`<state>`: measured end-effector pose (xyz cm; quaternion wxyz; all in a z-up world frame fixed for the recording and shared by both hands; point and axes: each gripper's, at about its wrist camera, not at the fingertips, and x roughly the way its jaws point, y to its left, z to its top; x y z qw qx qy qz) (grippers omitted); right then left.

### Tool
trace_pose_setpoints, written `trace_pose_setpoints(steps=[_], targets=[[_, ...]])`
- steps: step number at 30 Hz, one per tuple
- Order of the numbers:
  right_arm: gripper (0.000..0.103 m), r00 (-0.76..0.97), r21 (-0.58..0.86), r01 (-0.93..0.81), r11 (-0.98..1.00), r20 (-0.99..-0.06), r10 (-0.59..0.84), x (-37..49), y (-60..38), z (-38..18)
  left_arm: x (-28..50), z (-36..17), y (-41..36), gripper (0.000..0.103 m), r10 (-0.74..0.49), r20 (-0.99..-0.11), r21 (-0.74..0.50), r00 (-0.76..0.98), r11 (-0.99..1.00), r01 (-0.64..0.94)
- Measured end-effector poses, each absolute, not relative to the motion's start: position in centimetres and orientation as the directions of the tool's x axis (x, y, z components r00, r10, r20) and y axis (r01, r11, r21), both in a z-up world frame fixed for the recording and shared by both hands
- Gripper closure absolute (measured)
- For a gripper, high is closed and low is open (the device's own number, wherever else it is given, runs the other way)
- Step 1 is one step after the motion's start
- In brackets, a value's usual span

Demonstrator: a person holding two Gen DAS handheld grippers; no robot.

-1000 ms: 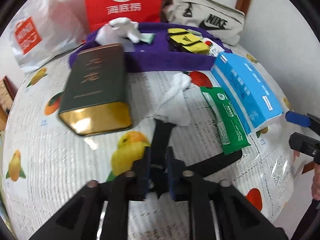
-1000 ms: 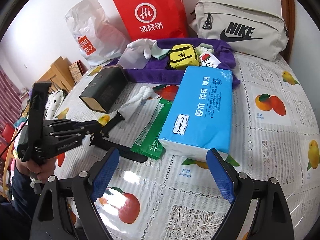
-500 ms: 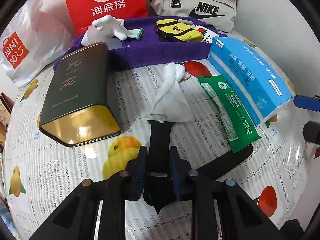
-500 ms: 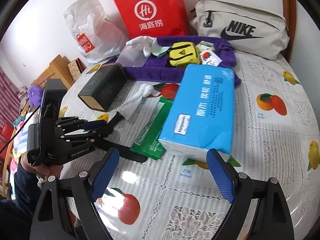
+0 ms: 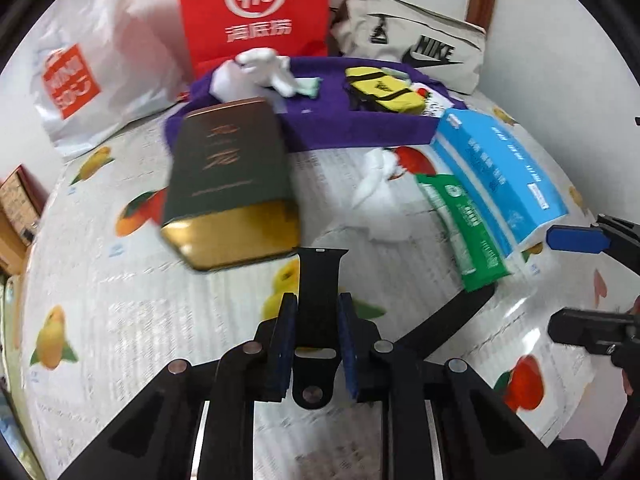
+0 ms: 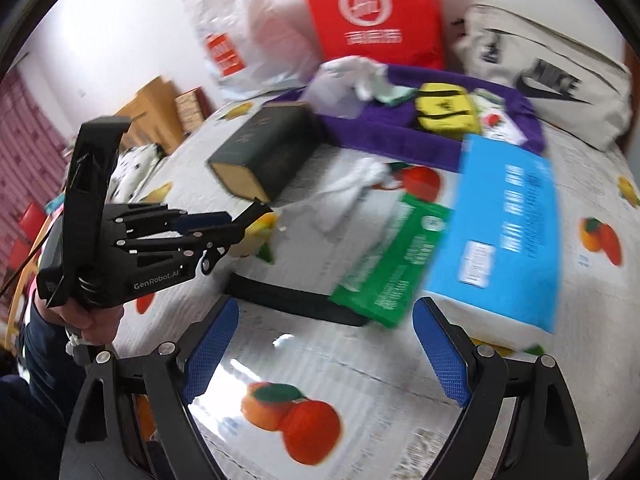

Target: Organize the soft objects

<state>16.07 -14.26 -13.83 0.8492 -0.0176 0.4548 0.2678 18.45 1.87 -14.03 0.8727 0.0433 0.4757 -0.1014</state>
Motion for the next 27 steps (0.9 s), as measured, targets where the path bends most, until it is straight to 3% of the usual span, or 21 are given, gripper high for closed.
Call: trace_pose_setpoints(steps=[6, 11, 17, 24, 27], targets=[[0.022, 0.41, 0.129, -0.551, 0.825, -0.819, 0.401, 16.6, -10.8, -15.9, 17.6, -13.8, 4.8, 0.084, -0.104, -0.833, -0.028, 0.543, 0.989, 0.146], [0.022, 0.417, 0.181, -0.477, 0.86, -0.815, 0.402, 18.4, -11.3, -16.3, 17.6, -13.8, 6.2, 0.083, -0.103, -0.829, -0.043, 0.55, 0.992, 0.121], [0.022, 0.512, 0.116, -0.411, 0.904, -0.791, 0.334, 21.3, -10.0, -16.1, 17.7, -14.5, 7.0, 0.083, -0.106, -0.832, -0.06, 0.544, 0.993, 0.102], [0.043, 0.494, 0.108, -0.389, 0.915, -0.814, 0.307, 24.3, -8.2, -17.7, 18.2, -14.6, 8.1, 0.083, -0.108, -0.831, -0.075, 0.546, 0.994, 0.081], [0.045, 0.497, 0.099, -0.362, 0.927, -0.821, 0.282, 25.1, -8.0, -18.4, 18.7, -14.7, 8.6, 0.083, -0.109, -0.832, -0.082, 0.544, 0.994, 0.072]])
